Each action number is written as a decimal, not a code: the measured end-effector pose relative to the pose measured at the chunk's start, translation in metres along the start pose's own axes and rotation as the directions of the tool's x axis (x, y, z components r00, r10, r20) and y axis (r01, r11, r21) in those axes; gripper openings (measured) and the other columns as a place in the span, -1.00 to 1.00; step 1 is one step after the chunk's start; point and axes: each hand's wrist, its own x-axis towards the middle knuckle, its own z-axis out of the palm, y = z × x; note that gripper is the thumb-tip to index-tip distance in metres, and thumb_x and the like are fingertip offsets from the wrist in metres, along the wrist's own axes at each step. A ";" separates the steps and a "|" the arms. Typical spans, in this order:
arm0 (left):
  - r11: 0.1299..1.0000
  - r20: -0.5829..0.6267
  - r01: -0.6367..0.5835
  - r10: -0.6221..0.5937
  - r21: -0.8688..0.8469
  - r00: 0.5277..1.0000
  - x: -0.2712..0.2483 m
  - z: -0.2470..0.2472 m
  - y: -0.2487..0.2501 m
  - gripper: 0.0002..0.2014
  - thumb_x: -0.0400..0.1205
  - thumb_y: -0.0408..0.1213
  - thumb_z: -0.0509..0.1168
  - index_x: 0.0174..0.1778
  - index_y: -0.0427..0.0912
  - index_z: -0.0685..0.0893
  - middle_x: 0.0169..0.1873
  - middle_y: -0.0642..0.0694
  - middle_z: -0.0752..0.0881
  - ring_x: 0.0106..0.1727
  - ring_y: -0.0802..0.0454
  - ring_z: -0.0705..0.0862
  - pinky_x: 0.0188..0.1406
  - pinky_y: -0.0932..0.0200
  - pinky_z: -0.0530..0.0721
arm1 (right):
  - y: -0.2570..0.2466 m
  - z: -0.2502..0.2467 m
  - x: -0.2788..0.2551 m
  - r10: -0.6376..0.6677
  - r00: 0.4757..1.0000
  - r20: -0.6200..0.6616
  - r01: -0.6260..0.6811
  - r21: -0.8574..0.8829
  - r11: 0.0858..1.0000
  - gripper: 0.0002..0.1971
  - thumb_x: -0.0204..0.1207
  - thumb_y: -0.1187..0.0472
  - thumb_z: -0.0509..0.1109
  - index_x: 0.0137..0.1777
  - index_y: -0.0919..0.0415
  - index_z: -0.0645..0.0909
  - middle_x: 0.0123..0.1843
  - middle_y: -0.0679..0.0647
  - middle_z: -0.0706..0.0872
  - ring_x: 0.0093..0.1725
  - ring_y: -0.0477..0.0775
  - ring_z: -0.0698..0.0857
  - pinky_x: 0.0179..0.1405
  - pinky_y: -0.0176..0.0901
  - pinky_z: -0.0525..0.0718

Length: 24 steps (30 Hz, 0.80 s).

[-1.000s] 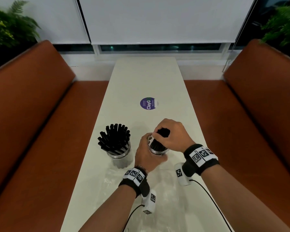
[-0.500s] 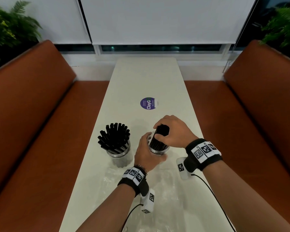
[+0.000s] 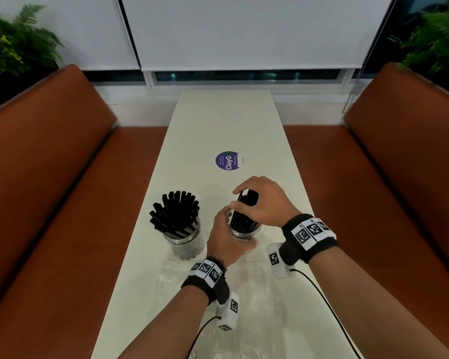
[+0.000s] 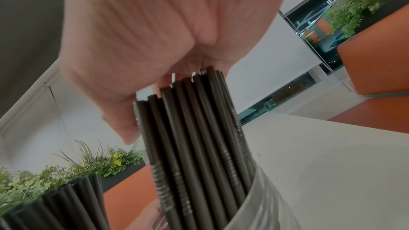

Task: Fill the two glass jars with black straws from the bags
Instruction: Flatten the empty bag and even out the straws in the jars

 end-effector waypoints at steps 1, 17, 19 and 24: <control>1.000 0.001 0.005 -0.005 -0.004 1.000 0.000 0.000 0.000 0.03 0.16 0.08 0.69 0.57 0.25 0.35 0.42 0.20 0.63 0.34 0.12 0.75 0.21 -0.10 0.87 | 0.000 0.000 0.002 0.008 1.000 -0.006 -0.008 0.003 1.000 -0.76 0.56 -0.09 0.59 0.16 -0.06 0.83 0.14 -0.16 0.83 0.15 -0.05 0.67 0.20 -0.15 0.63; 1.000 0.022 0.025 -0.024 -0.014 0.999 -0.002 -0.002 0.004 0.05 0.12 0.06 0.68 0.56 0.29 0.36 0.38 0.23 0.64 0.29 0.11 0.77 0.20 -0.14 0.88 | -0.005 -0.004 0.008 0.076 0.997 -0.012 -0.076 0.045 0.996 -0.75 0.54 -0.04 0.57 0.20 -0.08 0.82 0.24 -0.10 0.80 0.24 -0.02 0.69 0.29 -0.10 0.64; 1.000 0.029 0.024 -0.024 -0.008 0.999 -0.003 -0.004 0.005 0.10 0.13 0.07 0.66 0.62 0.25 0.31 0.44 0.19 0.61 0.36 0.09 0.74 0.30 -0.13 0.83 | -0.007 -0.001 0.010 0.048 0.999 -0.019 -0.047 0.030 0.998 -0.78 0.57 -0.04 0.55 0.19 -0.12 0.83 0.26 -0.14 0.81 0.24 -0.03 0.66 0.27 -0.11 0.62; 0.999 0.042 0.037 -0.037 -0.004 0.998 -0.004 -0.005 0.006 0.20 0.12 0.09 0.63 0.72 0.25 0.20 0.55 0.12 0.57 0.47 0.04 0.69 0.36 -0.16 0.81 | -0.005 0.005 0.017 0.030 1.000 -0.008 -0.031 -0.038 0.999 -0.86 0.63 0.13 0.49 0.06 -0.02 0.89 0.13 -0.11 0.89 0.19 0.02 0.71 0.24 -0.07 0.67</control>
